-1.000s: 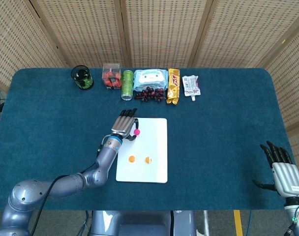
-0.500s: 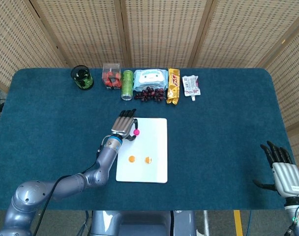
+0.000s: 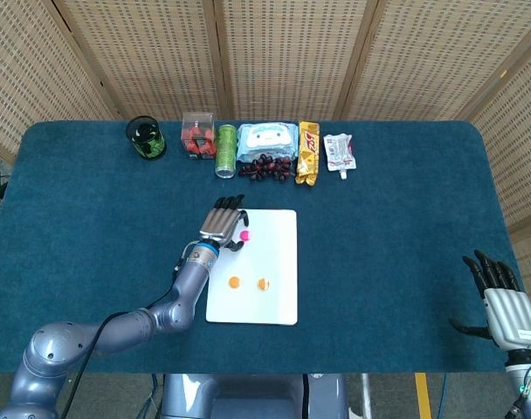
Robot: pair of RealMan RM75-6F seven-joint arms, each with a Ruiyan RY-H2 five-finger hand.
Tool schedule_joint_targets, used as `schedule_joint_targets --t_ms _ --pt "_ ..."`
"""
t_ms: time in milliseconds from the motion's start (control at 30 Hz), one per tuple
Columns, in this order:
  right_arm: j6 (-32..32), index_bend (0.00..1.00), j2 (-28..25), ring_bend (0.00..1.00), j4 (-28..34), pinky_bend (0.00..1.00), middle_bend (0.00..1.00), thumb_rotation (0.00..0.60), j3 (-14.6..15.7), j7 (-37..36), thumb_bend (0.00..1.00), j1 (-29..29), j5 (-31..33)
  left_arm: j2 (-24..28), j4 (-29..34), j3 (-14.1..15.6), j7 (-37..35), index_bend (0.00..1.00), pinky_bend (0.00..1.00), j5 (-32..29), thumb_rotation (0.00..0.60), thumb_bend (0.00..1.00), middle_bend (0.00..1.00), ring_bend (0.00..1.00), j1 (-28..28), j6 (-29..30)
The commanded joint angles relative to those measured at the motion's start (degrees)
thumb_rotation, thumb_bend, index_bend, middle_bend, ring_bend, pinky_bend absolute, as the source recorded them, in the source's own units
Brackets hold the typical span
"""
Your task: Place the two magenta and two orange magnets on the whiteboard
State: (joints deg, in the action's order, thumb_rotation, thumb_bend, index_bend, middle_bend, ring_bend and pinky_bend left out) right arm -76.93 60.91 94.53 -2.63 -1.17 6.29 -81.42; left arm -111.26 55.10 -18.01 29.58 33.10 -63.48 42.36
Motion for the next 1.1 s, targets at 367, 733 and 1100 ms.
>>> schedule_joint_targets --t_ms 367,733,1100 --pt "0.08 0.0 -0.01 0.0 -0.03 0.0 0.0 0.6 -0.02 -0.06 0.0 0.04 0.07 1.41 2.6 -0.85 -1.41 0.2 0.0 1.55 0.6 0.28 0.0 0.0 0.47 0.7" --pt "-0.41 0.0 0.15 0.0 -0.12 0.0 0.0 0.6 -0.02 0.21 0.0 -0.09 -0.18 18.64 27.61 3.09 -5.29 0.0 0.0 17.09 0.6 0.0 0.0 0.0 10.61 14.2" --pt "-2.8 0.0 1.32 0.0 -0.24 0.0 0.0 0.6 -0.53 2.47 0.0 -0.71 -0.42 39.22 40.92 15.57 -18.17 0.0 0.0 34.05 0.6 0.0 0.0 0.0 33.44 36.66"
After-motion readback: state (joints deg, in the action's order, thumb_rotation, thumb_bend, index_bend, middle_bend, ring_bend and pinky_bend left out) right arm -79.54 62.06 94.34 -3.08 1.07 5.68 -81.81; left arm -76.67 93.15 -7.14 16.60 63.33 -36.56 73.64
